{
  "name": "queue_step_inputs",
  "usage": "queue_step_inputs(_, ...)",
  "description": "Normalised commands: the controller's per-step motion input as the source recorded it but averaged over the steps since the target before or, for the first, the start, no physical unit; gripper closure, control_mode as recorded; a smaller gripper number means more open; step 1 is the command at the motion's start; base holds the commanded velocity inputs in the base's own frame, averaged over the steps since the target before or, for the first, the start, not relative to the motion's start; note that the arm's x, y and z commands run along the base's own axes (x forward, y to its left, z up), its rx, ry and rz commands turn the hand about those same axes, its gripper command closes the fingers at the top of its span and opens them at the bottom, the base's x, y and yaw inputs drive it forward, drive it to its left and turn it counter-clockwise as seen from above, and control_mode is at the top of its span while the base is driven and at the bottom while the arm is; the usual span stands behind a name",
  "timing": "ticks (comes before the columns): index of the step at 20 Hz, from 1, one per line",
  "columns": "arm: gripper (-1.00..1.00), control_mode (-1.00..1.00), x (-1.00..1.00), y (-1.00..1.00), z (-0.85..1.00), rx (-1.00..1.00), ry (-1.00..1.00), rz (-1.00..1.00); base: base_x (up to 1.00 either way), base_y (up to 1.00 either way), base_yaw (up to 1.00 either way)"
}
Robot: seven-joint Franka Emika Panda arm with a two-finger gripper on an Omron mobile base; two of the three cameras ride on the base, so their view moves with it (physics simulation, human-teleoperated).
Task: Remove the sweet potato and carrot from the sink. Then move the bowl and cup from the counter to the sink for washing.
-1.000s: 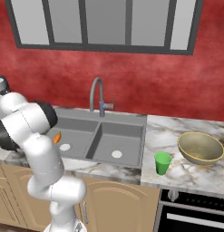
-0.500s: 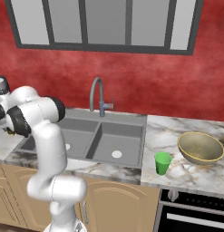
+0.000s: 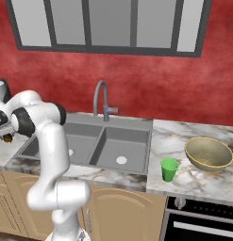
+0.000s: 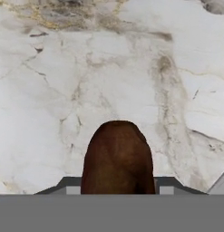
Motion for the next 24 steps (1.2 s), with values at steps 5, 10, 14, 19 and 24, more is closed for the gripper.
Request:
queue_step_inputs(5, 1.0, -1.0, 0.17, 0.17, -0.16, -0.08, 0.05, -0.03, 0.0, 0.0, 0.0)
queue_step_inputs(10, 1.0, -1.0, 0.14, 0.06, -0.19, -0.04, 0.09, 0.0, 0.0, 0.0, 0.0)
queue_step_inputs(14, 1.0, -1.0, 0.11, 0.04, -0.23, -0.02, 0.08, 0.0, 0.0, 0.0, 0.0)
queue_step_inputs(19, 1.0, -1.0, 0.04, 0.04, -0.27, 0.0, 0.04, 0.0, 0.0, 0.0, 0.0)
queue_step_inputs(24, 1.0, -1.0, 0.01, 0.05, -0.26, 0.0, 0.0, 0.0, 0.0, 0.0, 0.0)
